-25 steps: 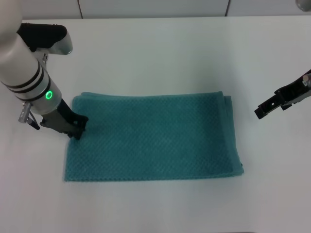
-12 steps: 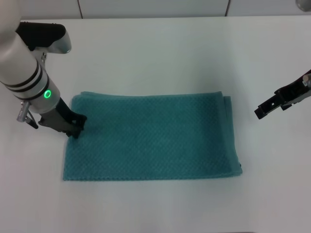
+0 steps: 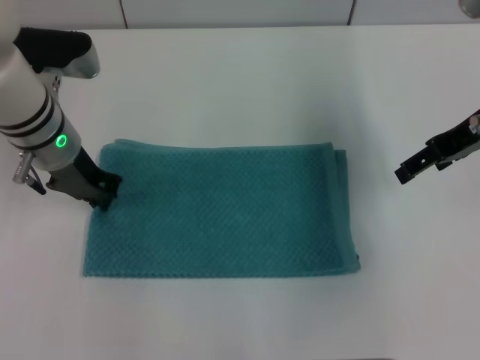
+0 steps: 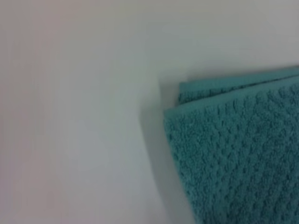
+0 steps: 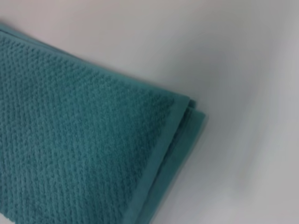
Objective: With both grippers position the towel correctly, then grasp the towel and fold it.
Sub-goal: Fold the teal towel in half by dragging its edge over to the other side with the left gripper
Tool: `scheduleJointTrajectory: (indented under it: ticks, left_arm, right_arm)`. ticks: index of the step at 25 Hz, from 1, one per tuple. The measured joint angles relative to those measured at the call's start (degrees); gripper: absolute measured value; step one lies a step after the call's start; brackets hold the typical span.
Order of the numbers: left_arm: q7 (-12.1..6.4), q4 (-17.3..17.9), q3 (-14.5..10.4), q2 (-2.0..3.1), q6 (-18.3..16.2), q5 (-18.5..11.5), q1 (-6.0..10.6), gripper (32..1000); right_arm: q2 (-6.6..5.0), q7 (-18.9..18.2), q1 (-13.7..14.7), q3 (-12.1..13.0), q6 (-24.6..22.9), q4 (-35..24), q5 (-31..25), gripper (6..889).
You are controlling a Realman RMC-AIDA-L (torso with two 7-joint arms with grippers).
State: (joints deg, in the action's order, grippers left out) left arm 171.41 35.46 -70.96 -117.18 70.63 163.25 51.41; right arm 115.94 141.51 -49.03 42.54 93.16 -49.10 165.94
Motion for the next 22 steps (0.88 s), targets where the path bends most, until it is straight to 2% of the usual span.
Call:
scheduleJointTrajectory:
  ticks: [6,18,20,22]
  left_arm:
    - [-0.03,0.0,0.3,0.17,0.1,1.2,-0.17,67]
    - [-0.03,1.3,0.1,0.78,0.1,1.3,-1.10,67]
    - [0.00,1.5,0.4,1.48,0.3,1.3,-1.77,67]
    - [0.03,1.8,0.5,1.79,0.4,1.3,-2.18,67]
  right_arm:
    - [-0.01,-0.1,0.2,0.0,0.0,0.0,0.0,853]
    - [-0.01,-0.1,0.3,0.0,-0.4,0.3,-0.1,852]
    - [-0.01,-0.1,0.3,0.0,-0.6,0.4,-0.1,852]
    - [-0.02,-0.1,0.3,0.0,-0.6,0.4,-0.1,852]
